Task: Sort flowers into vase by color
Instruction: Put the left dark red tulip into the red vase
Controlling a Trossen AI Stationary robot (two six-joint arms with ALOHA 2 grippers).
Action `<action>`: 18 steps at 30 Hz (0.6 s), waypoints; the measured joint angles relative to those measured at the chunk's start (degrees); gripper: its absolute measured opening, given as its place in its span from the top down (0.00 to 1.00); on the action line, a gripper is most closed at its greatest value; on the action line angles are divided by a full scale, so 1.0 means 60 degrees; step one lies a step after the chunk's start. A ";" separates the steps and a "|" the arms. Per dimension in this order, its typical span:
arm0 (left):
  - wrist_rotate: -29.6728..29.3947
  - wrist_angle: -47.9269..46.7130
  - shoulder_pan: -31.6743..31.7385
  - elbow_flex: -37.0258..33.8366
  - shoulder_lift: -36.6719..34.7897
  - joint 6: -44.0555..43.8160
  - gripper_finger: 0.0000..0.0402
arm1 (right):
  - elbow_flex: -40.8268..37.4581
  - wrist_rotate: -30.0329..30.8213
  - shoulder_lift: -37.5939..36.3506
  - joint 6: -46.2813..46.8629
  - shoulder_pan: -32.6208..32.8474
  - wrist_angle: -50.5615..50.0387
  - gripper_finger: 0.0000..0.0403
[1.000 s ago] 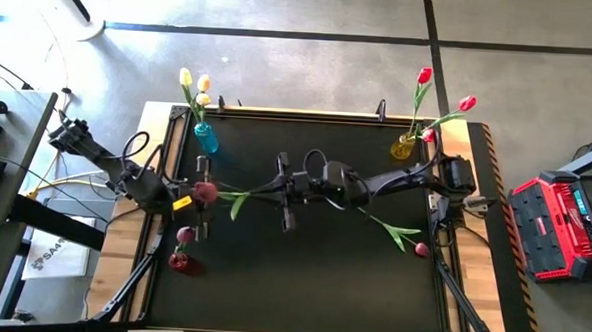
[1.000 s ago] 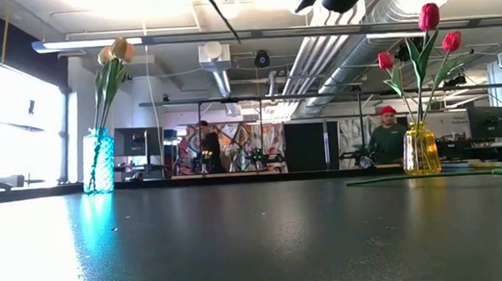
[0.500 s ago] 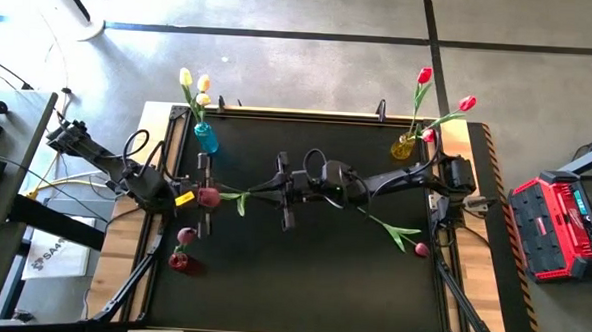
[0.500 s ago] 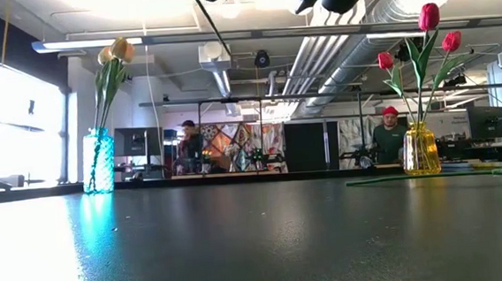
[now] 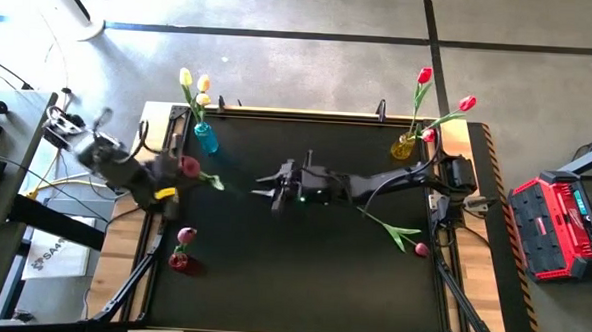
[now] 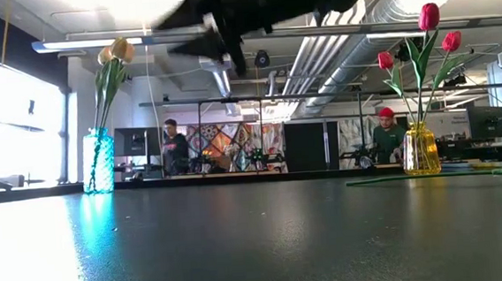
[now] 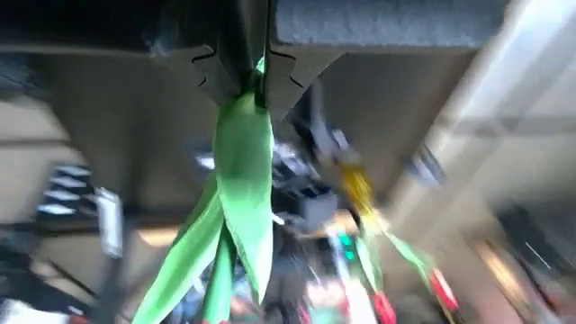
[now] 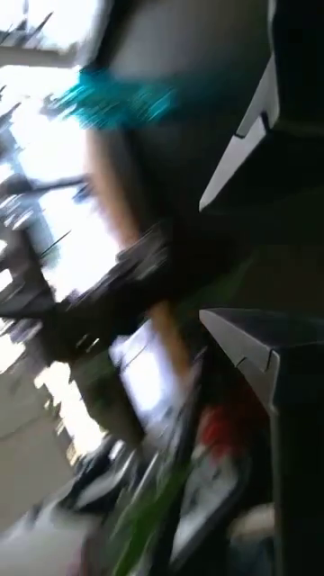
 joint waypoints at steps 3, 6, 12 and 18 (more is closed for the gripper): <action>0.0943 -0.2934 -0.0006 0.1490 -0.0029 -0.2232 1.00 | 0.0000 0.0609 0.0000 0.0369 0.0040 -0.1173 0.57; 0.1691 -0.4416 0.0001 0.2426 -0.0067 -0.3328 1.00 | 0.0000 0.1021 0.0000 0.0450 0.0145 -0.1526 0.57; 0.3422 -0.4933 -0.0005 0.2394 -0.0381 -0.4310 1.00 | 0.0000 0.1125 0.0000 0.0350 0.0365 -0.1439 0.57; 0.4678 -0.4898 -0.0202 0.1873 -0.0288 -0.4265 1.00 | 0.0000 0.1900 0.0000 0.0277 0.0532 -0.1775 0.57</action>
